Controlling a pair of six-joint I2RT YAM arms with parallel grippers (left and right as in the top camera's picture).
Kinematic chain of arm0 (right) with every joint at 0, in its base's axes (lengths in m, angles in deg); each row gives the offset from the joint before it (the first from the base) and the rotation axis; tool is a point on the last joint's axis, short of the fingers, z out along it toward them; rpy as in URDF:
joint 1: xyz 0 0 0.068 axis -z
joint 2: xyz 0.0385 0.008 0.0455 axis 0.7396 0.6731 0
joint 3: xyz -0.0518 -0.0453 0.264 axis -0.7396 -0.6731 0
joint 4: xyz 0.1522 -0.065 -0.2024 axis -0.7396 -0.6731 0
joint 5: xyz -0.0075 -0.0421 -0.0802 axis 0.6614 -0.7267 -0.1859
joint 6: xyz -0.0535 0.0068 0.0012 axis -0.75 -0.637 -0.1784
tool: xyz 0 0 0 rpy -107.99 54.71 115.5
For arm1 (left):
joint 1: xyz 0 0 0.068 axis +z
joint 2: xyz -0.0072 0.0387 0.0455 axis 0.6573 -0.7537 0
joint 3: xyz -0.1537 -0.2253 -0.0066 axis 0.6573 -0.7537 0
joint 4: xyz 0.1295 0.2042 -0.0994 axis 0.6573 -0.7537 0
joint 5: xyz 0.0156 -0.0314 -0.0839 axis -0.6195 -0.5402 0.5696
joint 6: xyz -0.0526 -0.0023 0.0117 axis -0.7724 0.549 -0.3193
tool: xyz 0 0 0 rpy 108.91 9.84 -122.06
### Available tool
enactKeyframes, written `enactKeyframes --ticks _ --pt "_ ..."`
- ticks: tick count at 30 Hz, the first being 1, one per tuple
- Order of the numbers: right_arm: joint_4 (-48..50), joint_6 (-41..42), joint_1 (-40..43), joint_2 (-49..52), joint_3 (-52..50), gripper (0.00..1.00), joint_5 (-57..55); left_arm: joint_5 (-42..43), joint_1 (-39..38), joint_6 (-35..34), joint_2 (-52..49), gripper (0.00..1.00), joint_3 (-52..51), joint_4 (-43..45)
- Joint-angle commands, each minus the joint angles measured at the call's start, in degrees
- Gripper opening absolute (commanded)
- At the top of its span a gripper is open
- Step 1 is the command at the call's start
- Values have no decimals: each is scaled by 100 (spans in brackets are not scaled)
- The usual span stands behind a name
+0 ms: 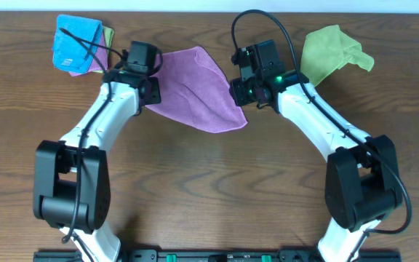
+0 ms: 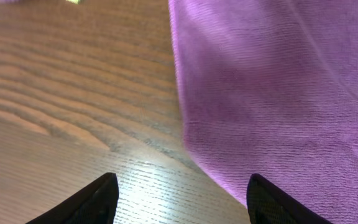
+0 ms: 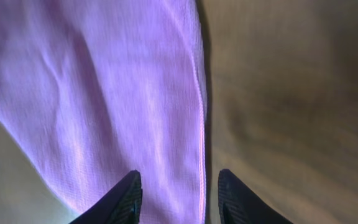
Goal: Fold the cloth
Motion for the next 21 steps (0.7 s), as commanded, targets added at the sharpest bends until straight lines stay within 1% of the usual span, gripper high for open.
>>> enactKeyframes --ticks 1,2,5,6,7,11,12,13,14,16,21 --pt "-310 -247 52 -81 264 41 55 734 354 -297 11 68 -260 173" --pt "-433 -258 68 -98 310 41 55 1016 494 -334 11 68 -367 350" --pt "-535 -387 131 -166 348 47 111 1731 769 -348 7 73 -643 1012" --pt "-544 -444 146 -186 348 47 190 1919 833 -398 -9 74 -737 1244" --pt "-551 -538 151 -201 348 45 343 2070 876 -490 -31 74 -793 1390" --pt "-570 -758 136 -214 345 24 728 2800 981 -691 -205 75 -994 1950" --pt "-575 -763 118 -214 345 22 719 2983 984 -691 -243 75 -1038 2090" --pt "-581 -809 92 -214 345 24 721 3115 984 -710 -302 75 -1071 2210" --pt "-584 -841 83 -214 345 28 721 3187 984 -756 -345 75 -1073 2249" --pt "-592 -841 85 -214 345 32 721 3338 981 -835 -494 75 -1073 2337" --pt "-680 -841 85 -214 345 33 721 3692 986 -841 -863 75 -1073 2664"
